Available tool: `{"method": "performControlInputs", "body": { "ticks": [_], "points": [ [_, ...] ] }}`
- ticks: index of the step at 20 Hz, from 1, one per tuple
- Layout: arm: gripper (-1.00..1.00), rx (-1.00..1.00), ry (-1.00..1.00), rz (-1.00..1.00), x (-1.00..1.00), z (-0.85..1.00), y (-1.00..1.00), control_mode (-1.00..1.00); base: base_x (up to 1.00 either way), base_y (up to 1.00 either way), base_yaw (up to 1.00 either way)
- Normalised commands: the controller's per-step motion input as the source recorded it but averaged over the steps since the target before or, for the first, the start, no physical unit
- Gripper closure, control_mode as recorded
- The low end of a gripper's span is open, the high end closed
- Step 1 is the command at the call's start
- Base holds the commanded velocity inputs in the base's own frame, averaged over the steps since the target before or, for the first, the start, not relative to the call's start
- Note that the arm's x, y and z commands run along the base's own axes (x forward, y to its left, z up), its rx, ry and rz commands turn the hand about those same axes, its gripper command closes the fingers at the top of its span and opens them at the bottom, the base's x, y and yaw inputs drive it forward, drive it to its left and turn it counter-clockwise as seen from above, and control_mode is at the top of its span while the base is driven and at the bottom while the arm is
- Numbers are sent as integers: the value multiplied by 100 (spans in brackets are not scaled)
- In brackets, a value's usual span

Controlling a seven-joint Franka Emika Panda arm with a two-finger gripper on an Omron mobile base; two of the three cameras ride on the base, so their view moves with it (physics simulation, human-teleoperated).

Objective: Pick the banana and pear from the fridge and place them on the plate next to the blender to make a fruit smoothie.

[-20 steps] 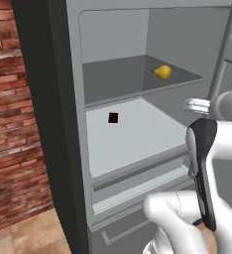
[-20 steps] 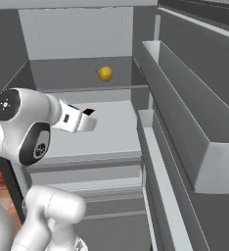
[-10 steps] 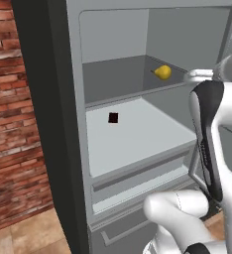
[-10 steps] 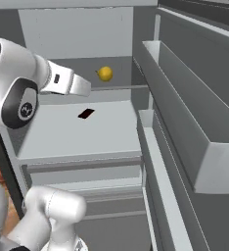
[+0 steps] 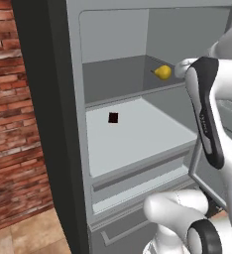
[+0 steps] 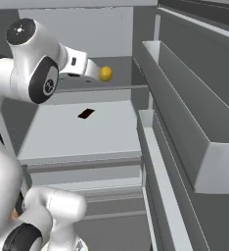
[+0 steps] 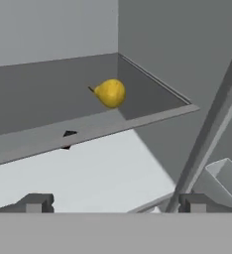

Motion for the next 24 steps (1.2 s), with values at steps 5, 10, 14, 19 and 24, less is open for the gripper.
{"method": "performControlInputs", "body": {
  "ticks": [5, 10, 14, 19, 24],
  "points": [
    [-100, -3, 5, 6, 65, -36, 0, -100, 0, 0, 0],
    [-100, 0, 5, 2, 65, -7, 0, -100, 0, 0, 0],
    [-100, -1, 1, 0, 48, 0, -1, -100, 0, 0, 0],
    [-100, -2, 8, 0, 46, -17, -2, -100, 0, 0, 0],
    [-100, -1, 8, 0, 45, -5, -3, -100, 0, 0, 0]
  ]
}}
